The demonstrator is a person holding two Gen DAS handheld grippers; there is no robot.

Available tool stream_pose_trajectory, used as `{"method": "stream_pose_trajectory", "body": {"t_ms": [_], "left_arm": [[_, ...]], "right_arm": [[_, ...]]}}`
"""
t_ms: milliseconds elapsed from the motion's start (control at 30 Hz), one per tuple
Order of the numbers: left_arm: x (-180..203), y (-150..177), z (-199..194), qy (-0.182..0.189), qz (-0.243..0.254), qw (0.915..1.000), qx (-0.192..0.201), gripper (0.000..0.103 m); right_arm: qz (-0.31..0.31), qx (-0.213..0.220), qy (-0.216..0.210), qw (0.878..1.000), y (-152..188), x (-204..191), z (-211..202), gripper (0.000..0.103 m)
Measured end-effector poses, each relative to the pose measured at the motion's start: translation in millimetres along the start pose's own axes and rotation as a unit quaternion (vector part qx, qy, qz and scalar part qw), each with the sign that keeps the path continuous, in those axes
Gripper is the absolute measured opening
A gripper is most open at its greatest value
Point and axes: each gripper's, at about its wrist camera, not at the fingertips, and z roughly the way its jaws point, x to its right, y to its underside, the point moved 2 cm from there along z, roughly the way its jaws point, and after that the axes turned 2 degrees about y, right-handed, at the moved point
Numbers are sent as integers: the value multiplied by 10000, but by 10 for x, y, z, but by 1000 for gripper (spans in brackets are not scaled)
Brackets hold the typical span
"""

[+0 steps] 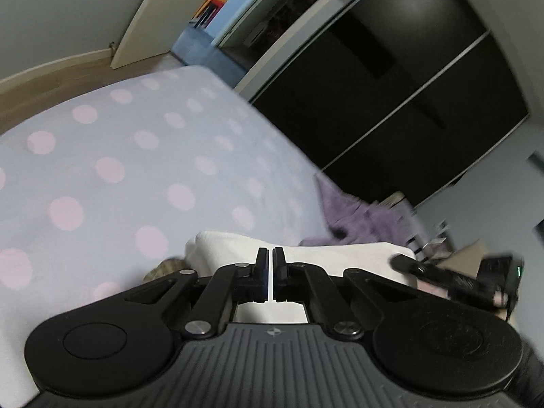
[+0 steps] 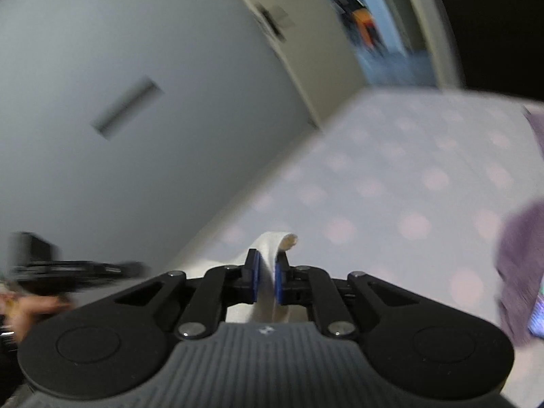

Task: Fold clothes
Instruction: 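Lower the sweater onto the stack and open both grippers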

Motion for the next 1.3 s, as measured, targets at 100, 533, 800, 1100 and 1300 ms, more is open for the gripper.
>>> {"method": "stream_pose_trajectory", "body": {"t_ms": [100,533,800,1100,1300], "left_arm": [[70,139,-93,-337,250,9991,95,21],[-49,570,-276,325,353,9986,204,53],[-204,660,-279,69,-39,9996,-274,20],[-145,1019,-442,-272,-264,9969,-690,20],[468,562,-715,-125,493,9961,723,23]], "right_arm": [[346,-316,302,9984,72,121,79,22],[-420,-297,-526,9973,584,-292,-688,45],[-233,-854,-917,9918,898,-261,-619,11],[181,-1671,-637,9837,1562,-74,-484,12],[-74,-1536,-610,9862,1538,-28,-511,12]]}}
